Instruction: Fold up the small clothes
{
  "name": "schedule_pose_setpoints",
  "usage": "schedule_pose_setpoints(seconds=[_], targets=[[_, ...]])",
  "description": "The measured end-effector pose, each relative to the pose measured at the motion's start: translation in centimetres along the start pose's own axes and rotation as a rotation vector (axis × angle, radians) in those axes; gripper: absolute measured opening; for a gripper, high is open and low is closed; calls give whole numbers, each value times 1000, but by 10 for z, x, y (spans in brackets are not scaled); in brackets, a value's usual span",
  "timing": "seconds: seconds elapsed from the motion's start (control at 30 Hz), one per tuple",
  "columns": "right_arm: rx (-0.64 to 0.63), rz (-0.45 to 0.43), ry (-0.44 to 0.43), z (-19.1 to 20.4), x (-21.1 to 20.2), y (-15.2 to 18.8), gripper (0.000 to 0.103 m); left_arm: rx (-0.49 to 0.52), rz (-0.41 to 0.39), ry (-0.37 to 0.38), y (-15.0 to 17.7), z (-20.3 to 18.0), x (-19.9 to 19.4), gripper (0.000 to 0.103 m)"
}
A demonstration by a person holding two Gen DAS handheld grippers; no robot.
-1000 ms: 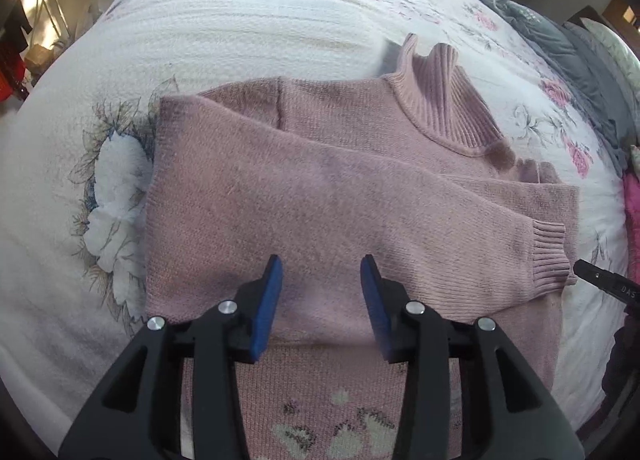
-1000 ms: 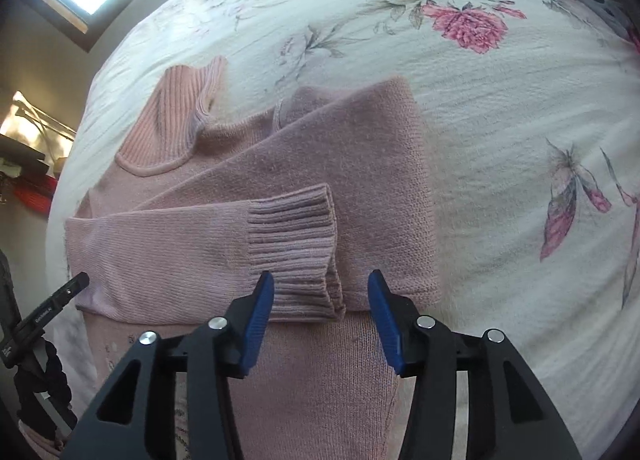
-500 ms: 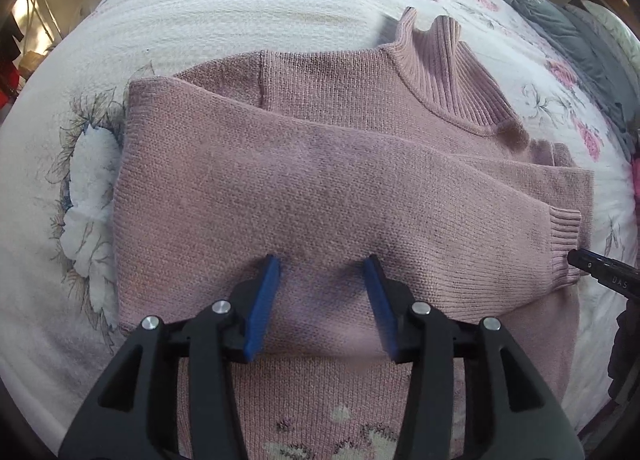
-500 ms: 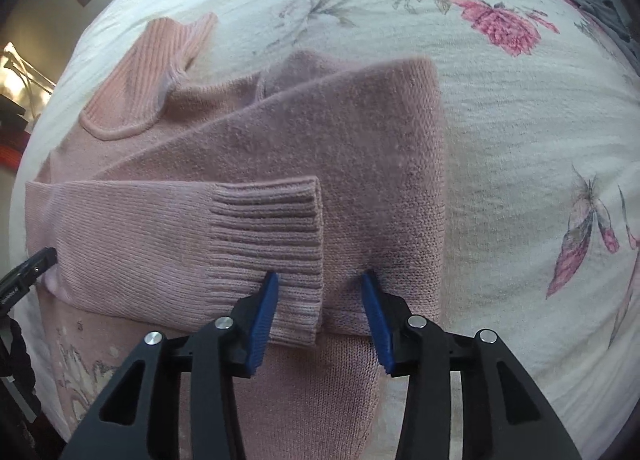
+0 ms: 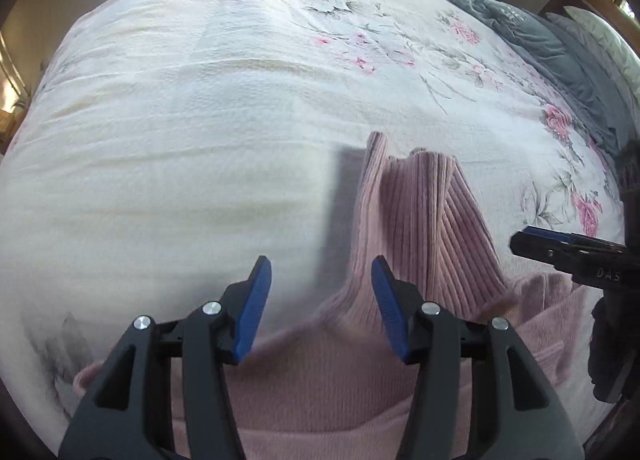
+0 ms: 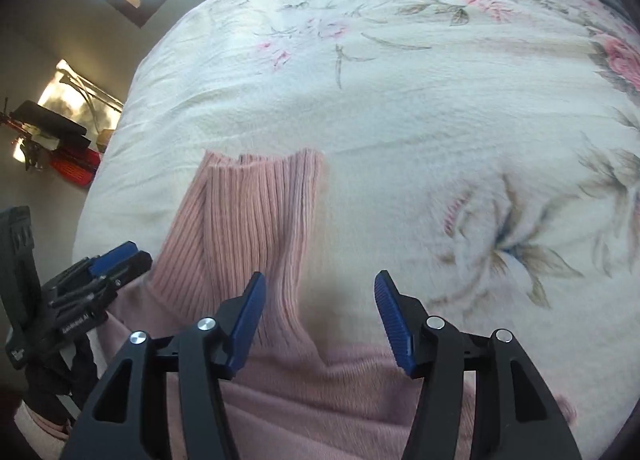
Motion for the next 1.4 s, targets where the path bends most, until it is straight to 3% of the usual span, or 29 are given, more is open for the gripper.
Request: schedule_pose_setpoints(seconds=[0.1,0.23,0.27,0.3,0.33,0.4,0.43,0.47,0.53,0.63,0.77,0.9,1.07,1.2,1.3,1.4], targets=[[24,33,-2,-2,27,-19,57,13,49,6,-15,-6,29,52],[24,50,-33,2,46,-33,60,42,37,-27,-29,-13,47,55],[21,53,-32,4,49,-36,60,53,35,-43,-32,-15,48,53],[16,57,-37,6,53,-40,59,64,30,-59,-34,-17,49,45],[6,58,-44,9,55,-43,46,74,25,-73,-36,-17,49,40],[-13,69,-45,15,57,-45,26,78,18,-91,-40,-14,48,13],[-17,69,-63,17,55,-45,11,66,17,-49,-41,-10,46,5],[-17,65,-89,20,52,-45,12,41,21,9,-42,-6,44,5],[-46,25,-116,30,40,-43,11,5,-9,46,-39,0,31,5],[-114,-46,-186,45,7,-26,11,-25,-104,143,-27,7,-5,5],[-215,-123,-207,58,-39,11,11,37,-217,208,9,5,-53,5],[-263,-143,-202,60,-62,54,12,93,-258,256,56,3,-75,5],[-358,-90,-116,64,-63,111,14,116,-170,272,115,13,-68,5],[-405,23,-81,59,-50,162,25,113,-77,266,155,28,-60,5],[-425,99,-49,50,-42,191,31,99,-41,278,170,40,-62,5],[-375,100,-72,38,-48,196,33,56,-50,318,164,48,-72,9]])
Point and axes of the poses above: each gripper's, at about its wrist camera, not at the fingertips, and x roughly the way its jaws point, z to its left, y to its underside, the point moved 1 cm from there along x, roughly the way its jaws point, and after that the axes turned 2 degrees about z, right-handed, at the moved point
